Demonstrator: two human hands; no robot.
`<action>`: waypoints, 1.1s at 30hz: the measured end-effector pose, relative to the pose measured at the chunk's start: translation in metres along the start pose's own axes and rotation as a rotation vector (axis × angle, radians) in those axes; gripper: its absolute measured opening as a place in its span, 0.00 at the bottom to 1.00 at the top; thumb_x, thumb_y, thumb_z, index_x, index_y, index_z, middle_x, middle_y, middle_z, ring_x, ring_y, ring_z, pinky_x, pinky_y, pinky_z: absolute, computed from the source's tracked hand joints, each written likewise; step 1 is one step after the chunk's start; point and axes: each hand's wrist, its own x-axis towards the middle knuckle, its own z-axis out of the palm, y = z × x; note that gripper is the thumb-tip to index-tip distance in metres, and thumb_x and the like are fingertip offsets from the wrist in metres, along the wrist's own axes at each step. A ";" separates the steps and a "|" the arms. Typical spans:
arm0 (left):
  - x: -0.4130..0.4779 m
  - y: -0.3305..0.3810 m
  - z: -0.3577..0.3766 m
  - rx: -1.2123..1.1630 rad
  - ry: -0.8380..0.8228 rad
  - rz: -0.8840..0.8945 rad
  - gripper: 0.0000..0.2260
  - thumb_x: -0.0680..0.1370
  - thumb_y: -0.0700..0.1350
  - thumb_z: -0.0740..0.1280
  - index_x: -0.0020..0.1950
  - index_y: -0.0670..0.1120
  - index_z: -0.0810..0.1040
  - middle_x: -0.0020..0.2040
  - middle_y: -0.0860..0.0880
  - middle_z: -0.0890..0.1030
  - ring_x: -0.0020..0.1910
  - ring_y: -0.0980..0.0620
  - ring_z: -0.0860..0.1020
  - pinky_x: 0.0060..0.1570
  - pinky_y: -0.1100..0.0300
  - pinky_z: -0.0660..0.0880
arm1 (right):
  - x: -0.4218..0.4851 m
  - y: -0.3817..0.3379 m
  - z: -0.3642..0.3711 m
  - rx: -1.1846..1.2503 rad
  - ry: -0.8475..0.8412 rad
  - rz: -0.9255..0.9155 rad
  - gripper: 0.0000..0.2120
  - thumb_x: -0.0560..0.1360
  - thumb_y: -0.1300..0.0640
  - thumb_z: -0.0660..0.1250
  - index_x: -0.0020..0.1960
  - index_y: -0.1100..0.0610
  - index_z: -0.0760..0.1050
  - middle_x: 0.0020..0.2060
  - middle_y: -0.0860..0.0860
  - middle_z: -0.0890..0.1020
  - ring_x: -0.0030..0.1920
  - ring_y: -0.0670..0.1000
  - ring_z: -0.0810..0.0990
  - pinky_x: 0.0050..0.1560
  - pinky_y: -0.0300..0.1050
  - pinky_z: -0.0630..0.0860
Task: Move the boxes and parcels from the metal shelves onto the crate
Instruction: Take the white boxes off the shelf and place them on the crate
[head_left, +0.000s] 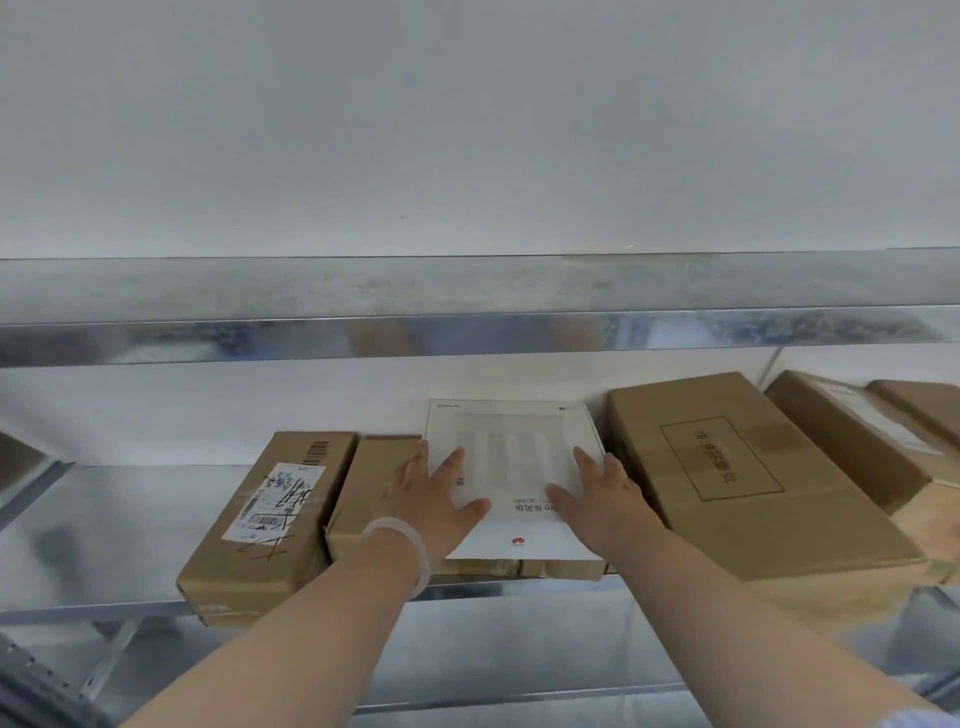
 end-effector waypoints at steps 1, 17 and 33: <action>0.005 0.000 0.001 -0.003 -0.004 -0.010 0.36 0.73 0.71 0.54 0.76 0.63 0.44 0.79 0.52 0.42 0.77 0.44 0.45 0.72 0.43 0.52 | 0.006 0.002 -0.002 0.029 0.000 0.017 0.36 0.76 0.36 0.57 0.78 0.45 0.46 0.77 0.56 0.49 0.74 0.62 0.54 0.71 0.59 0.59; 0.048 -0.013 0.009 -0.501 -0.093 -0.111 0.46 0.61 0.71 0.71 0.74 0.65 0.55 0.63 0.55 0.61 0.58 0.52 0.65 0.62 0.48 0.72 | 0.042 0.004 -0.007 0.026 -0.075 0.055 0.38 0.72 0.29 0.57 0.77 0.38 0.45 0.57 0.53 0.69 0.46 0.52 0.75 0.46 0.49 0.76; -0.059 -0.094 -0.033 -0.494 0.204 -0.234 0.45 0.62 0.72 0.69 0.75 0.64 0.55 0.75 0.48 0.56 0.71 0.46 0.63 0.69 0.51 0.64 | -0.013 -0.086 0.023 0.102 -0.042 -0.235 0.40 0.70 0.27 0.58 0.76 0.36 0.46 0.69 0.51 0.66 0.56 0.53 0.76 0.55 0.52 0.77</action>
